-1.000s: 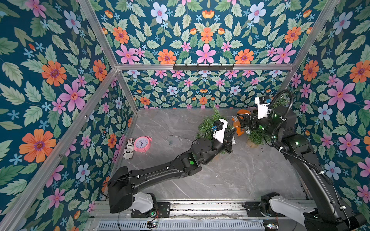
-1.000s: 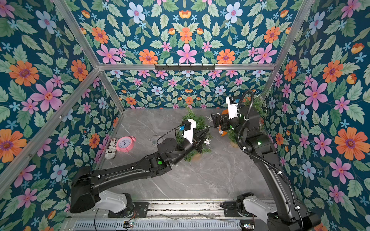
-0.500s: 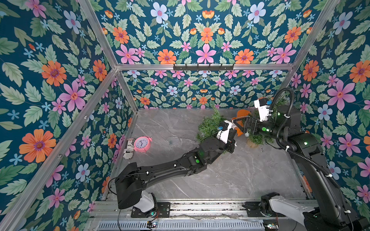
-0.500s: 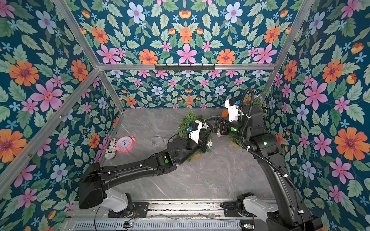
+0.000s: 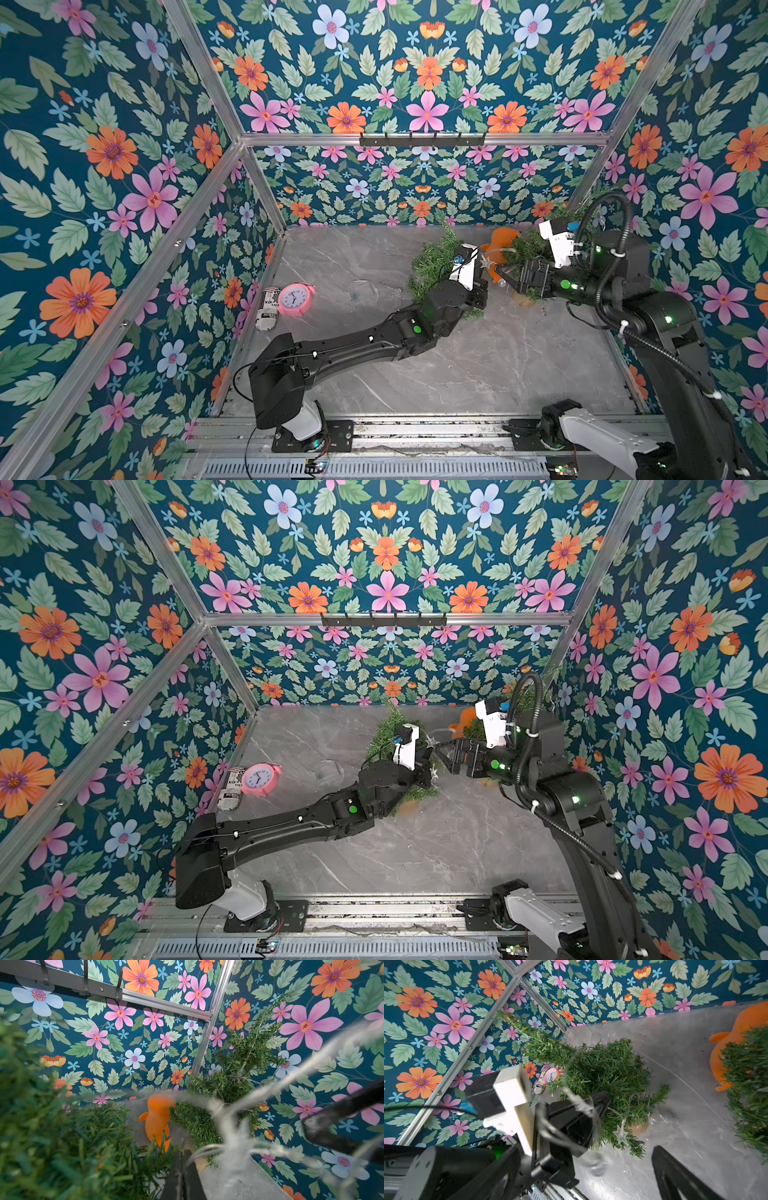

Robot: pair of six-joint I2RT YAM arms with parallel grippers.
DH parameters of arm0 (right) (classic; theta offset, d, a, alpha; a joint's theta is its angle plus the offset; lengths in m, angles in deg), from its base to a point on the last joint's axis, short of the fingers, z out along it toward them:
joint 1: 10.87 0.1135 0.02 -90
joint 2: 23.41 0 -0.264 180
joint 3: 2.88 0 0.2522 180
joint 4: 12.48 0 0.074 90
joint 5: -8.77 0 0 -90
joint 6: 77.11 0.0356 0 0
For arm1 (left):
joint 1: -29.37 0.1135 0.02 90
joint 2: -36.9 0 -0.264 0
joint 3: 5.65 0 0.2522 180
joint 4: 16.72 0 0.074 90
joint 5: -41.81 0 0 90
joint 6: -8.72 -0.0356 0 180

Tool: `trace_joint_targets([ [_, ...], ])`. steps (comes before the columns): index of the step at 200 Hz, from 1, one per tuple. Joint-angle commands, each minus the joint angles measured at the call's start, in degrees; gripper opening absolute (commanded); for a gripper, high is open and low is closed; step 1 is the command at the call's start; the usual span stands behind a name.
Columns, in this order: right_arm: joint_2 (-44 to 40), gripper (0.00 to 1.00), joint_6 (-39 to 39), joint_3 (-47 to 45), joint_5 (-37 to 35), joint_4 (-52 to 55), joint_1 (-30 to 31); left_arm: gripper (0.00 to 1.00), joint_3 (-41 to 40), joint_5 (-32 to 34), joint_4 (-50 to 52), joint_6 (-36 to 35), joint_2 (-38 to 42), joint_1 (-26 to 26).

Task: Wrap string light around the christmas tree
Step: Wrap the light string around the Christmas tree.

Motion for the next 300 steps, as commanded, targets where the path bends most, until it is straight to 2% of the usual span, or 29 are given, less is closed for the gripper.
trace_joint_targets([
  [1,-3.31,0.99,-0.07,-2.25,-1.30,-5.60,0.04,0.00,0.21,-1.85,-0.03,1.25,0.64,0.16],
  [35,-6.39,0.98,0.31,-5.19,-2.41,-9.40,0.07,0.00,0.04,-2.67,0.53,2.53,1.45,0.16],
  [66,-12.24,0.94,-1.35,-11.12,-12.60,-12.93,-0.05,0.00,1.51,-12.47,2.88,5.41,3.22,0.17],
  [83,-17.37,0.92,-3.05,-16.82,-15.45,-17.44,0.00,0.00,1.61,-18.23,3.09,7.89,4.48,0.19],
  [99,-22.50,0.91,-6.78,-24.50,-14.72,-22.82,0.03,0.00,1.79,-23.29,2.91,9.56,5.53,0.16],
  [137,-31.70,0.84,-12.03,-41.11,-11.57,-33.89,0.02,0.00,1.92,-27.80,-0.40,12.70,7.05,0.16],
  [157,-33.63,0.79,-17.85,-47.73,-4.45,-38.47,0.03,0.00,2.74,-27.51,-0.75,12.50,6.85,0.16],
  [186,-31.65,0.81,-18.55,-54.15,-3.76,-44.84,0.04,0.00,3.32,-25.07,-0.53,12.01,6.00,0.12],
  [207,-27.15,0.82,-18.79,-56.82,-1.77,-49.85,0.03,0.00,3.71,-23.59,-0.64,12.21,5.72,0.20],
  [223,-23.56,0.82,-17.31,-59.11,-4.01,-55.63,0.07,0.00,4.33,-23.35,-0.77,12.27,5.70,0.25],
  [249,-17.28,0.74,-16.16,-61.28,-7.60,-64.32,0.01,0.00,4.20,-22.04,-1.11,12.93,5.77,0.25],
  [300,-9.64,0.69,-15.19,-59.85,-7.50,-69.57,0.07,0.00,3.73,-21.83,-1.06,12.97,6.51,0.31],
])
